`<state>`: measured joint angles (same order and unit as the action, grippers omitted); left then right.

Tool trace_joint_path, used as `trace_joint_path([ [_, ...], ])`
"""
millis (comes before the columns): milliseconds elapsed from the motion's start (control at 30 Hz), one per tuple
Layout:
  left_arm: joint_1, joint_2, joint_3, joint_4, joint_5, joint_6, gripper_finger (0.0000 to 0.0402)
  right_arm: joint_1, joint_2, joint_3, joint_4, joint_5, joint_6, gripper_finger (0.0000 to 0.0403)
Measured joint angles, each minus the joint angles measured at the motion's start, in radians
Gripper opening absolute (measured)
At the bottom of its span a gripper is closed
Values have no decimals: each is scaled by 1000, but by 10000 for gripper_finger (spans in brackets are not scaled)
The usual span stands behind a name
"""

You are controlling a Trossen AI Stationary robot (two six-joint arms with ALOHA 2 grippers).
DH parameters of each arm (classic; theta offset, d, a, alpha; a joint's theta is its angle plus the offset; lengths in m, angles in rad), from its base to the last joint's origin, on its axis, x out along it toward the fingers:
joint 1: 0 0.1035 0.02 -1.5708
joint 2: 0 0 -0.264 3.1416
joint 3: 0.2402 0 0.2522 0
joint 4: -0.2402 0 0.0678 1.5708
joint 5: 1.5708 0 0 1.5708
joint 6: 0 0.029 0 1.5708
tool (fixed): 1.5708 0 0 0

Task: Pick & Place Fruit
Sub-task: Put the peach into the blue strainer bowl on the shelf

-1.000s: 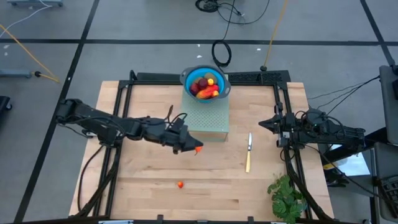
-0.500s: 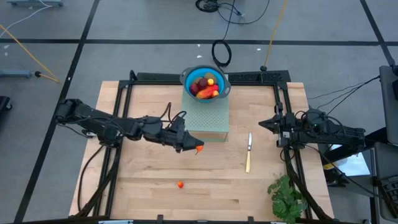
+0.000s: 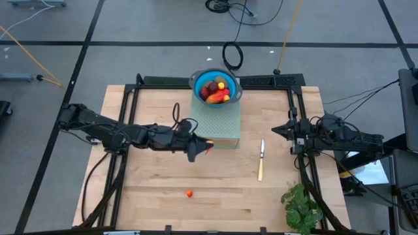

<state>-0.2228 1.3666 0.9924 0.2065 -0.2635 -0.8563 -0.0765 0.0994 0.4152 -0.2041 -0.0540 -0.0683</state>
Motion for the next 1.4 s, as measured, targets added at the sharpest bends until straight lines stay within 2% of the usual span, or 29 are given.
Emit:
trace_joint_path([
  [267,17,0,0,12,-237,278,124,0,0,0,-3,0,-40,0],
  [400,64,0,0,13,-288,362,124,0,0,0,-4,0,-53,0],
  [567,162,0,0,13,-262,462,124,0,0,0,-4,0,-84,0],
  [733,285,0,0,14,-153,519,124,0,0,0,-4,4,-127,0],
  [900,393,1,20,-15,-55,551,124,0,0,0,-24,109,-138,0],
  [1033,449,7,106,-115,0,635,124,0,0,0,-26,159,-145,0],
  [1200,493,46,254,-311,2,758,124,0,0,0,-26,162,-146,0],
  [1400,543,124,391,-398,2,873,124,0,0,0,-26,162,-138,0],
])
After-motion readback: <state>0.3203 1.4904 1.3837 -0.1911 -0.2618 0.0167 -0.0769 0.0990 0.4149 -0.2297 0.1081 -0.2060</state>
